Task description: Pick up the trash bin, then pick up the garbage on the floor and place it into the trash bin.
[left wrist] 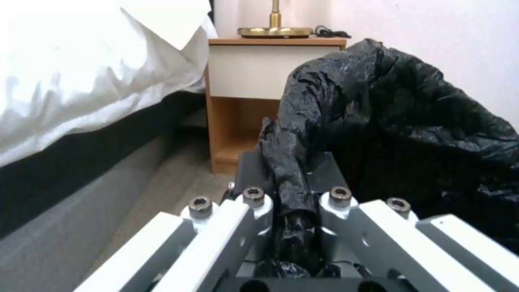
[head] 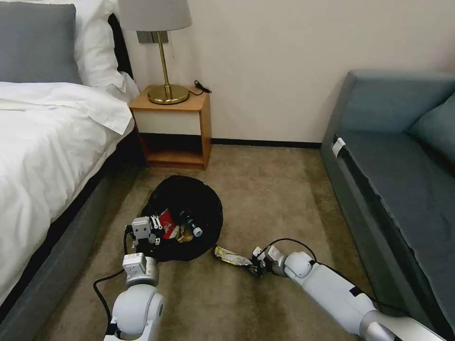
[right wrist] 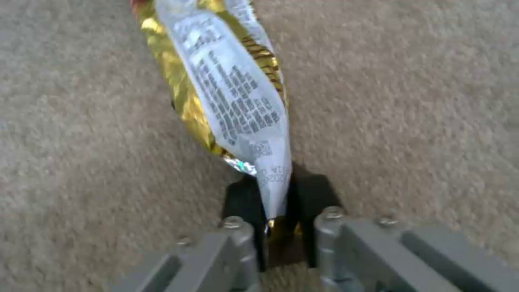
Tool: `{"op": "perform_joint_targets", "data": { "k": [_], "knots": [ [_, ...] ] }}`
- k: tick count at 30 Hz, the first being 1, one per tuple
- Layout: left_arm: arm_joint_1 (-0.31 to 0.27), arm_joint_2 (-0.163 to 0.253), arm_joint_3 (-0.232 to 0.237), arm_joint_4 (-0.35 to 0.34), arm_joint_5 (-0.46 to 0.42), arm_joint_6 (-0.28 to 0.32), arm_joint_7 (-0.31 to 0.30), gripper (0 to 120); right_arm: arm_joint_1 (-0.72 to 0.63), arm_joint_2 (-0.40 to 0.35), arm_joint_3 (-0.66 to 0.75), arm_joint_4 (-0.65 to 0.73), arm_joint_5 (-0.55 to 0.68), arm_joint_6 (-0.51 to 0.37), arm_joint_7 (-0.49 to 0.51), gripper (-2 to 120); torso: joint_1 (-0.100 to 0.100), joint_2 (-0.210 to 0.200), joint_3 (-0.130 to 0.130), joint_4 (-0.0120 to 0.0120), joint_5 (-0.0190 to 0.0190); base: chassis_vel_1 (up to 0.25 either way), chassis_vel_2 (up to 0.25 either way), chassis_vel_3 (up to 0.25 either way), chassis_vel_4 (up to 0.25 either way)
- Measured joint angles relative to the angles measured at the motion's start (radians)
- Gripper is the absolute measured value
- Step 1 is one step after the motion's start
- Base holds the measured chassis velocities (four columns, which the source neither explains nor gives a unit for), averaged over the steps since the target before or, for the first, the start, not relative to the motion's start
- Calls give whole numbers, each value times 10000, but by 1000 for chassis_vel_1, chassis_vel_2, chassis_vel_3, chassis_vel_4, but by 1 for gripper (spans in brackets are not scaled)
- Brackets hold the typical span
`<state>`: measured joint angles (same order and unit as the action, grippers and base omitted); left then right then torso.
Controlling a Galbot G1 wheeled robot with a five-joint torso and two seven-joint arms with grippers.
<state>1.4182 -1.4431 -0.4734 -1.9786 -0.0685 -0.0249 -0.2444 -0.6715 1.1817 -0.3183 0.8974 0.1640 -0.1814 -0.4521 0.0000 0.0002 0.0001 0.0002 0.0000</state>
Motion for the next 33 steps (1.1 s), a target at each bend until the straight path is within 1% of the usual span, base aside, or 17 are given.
{"op": "perform_joint_targets", "data": {
  "k": [1,2,3,8,10,14,16,20,25,29,30,33],
  "knots": [
    [-5,5,-7,34,0,0,3,4,-36,-50,41,54,-21,16,2,4,0,0,0,0,0,0,0,0,0],
    [-5,5,-7,34,0,0,3,4,-36,-50,41,54,-21,16,2,4,0,0,0,0,0,0,0,0,0],
    [-8,8,-12,55,0,0,5,4,-57,-81,63,98,-23,26,2,0,0,0,0,-1,1,0,0,0,0],
    [-18,18,-30,155,2,-12,22,4,-225,-409,300,526,-5,36,-6,0,0,-2,0,-6,-5,0,0,0,0],
    [-35,24,-30,175,6,-12,25,4,-283,-508,375,650,7,59,-16,0,0,-2,1,-5,3,0,0,0,0],
    [-60,47,-70,227,12,-13,28,4,-459,-678,681,910,61,144,-45,0,0,-2,0,-4,0,0,0,0,0],
    [-62,61,-117,262,12,-16,30,4,-543,-755,831,1059,108,174,-57,0,0,-2,0,-3,2,0,0,0,0],
    [-11,172,-300,331,-34,-41,65,4,-815,-1168,1282,1743,316,232,-140,0,0,-2,-1,-3,1,0,0,0,0],
    [57,261,-447,361,-76,-80,87,4,-973,-1380,1599,2174,441,290,-174,0,0,-2,-1,-2,1,0,0,0,0],
    [184,421,-581,389,-84,-119,122,4,-1261,-1694,2465,3030,557,457,-267,0,0,-2,-1,-3,0,0,0,0,0],
    [184,421,-581,389,-84,-119,122,4,-1261,-1694,2465,3030,557,457,-267,0,0,-2,-1,-3,0,0,0,0,0],
    [213,426,-610,389,-86,-125,126,4,-1456,-1822,3199,3753,637,547,-275,0,0,-2,-1,-2,1,0,0,0,0]
  ]
}}
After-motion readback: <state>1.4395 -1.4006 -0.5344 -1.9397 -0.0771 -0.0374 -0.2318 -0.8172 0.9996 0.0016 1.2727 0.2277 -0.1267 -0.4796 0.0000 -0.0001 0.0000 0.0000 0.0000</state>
